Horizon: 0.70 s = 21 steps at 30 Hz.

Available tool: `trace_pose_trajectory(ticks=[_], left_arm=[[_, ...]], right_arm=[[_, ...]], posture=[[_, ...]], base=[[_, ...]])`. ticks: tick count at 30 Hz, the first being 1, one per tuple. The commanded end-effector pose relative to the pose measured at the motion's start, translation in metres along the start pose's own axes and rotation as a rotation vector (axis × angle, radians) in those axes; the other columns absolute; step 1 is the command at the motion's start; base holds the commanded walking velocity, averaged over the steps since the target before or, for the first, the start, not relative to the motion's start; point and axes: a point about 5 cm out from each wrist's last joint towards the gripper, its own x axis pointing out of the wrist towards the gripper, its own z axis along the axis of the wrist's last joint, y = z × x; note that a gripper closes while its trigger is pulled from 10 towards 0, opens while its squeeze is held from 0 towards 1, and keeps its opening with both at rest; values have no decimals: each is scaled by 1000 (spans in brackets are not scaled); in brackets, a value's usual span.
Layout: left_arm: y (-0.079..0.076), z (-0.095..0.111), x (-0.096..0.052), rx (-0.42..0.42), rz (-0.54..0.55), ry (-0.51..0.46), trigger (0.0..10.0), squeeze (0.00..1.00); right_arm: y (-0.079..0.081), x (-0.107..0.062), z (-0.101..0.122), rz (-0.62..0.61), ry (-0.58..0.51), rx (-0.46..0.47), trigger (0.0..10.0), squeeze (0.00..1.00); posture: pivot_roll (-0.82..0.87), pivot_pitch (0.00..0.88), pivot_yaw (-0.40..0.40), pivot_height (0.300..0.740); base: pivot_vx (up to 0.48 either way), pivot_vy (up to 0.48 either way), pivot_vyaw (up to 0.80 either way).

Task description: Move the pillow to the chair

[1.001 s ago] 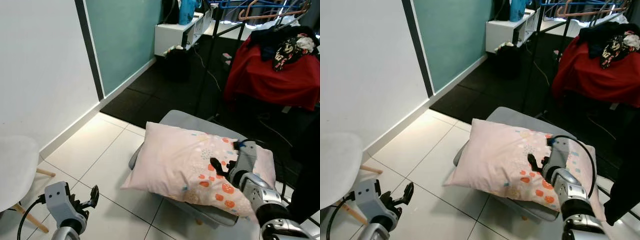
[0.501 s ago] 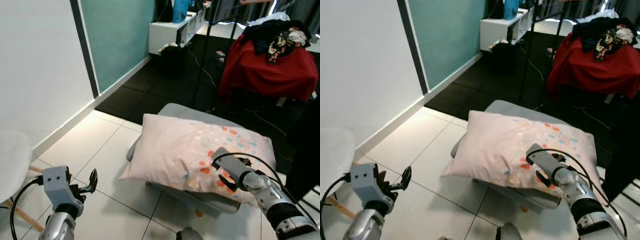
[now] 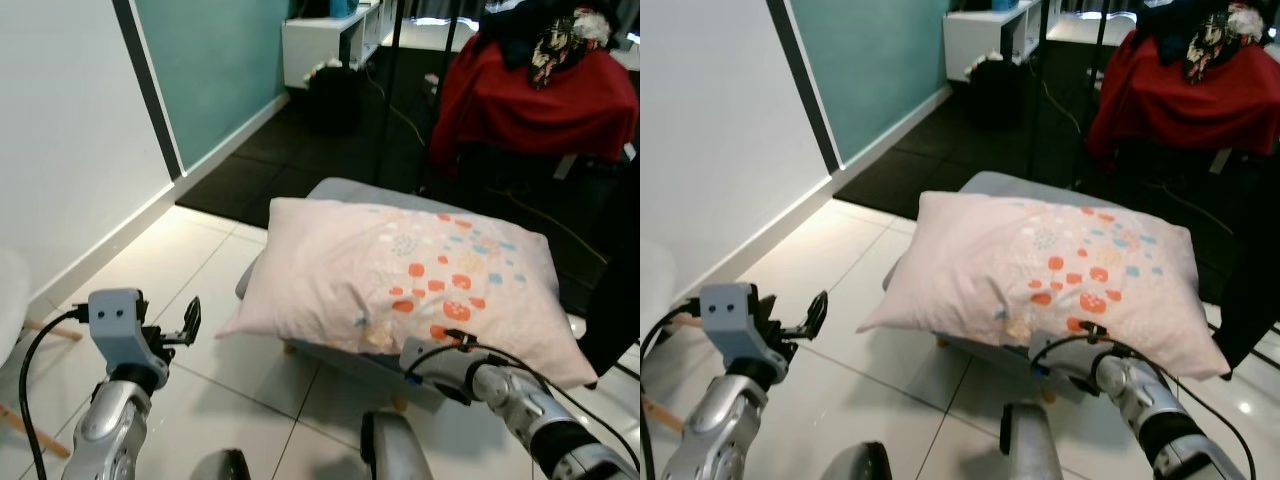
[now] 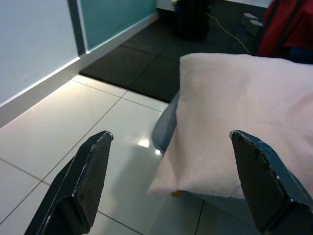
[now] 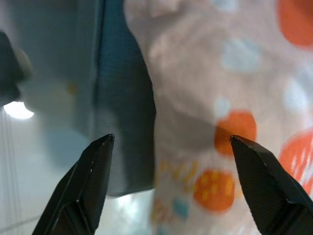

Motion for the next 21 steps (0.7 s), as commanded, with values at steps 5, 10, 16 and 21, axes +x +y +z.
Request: trace_pose_trajectory(ticks=[5,10,16,21], left_arm=[[8,16,-4,40,12,-14,10000,0],[7,28,-12,84,-8,-19,10000,0],[7,36,-16,96,-17,-14,10000,0],[3,44,-21,108,-33,-9,10000,0]], right_arm=[[-5,1,9,-91,-55,-197,10000,0],[-21,-2,23,-274,-139,-327,10000,0],[-22,-1,28,-352,-157,-400,10000,0],[-35,1,27,-480,-103,-430,10000,0]], posture=[[-142,182,32,546],[-118,242,46,526],[-96,281,58,511],[-75,317,63,511]], base=[[0,0,0],[0,0,0],[0,0,0],[0,0,0]])
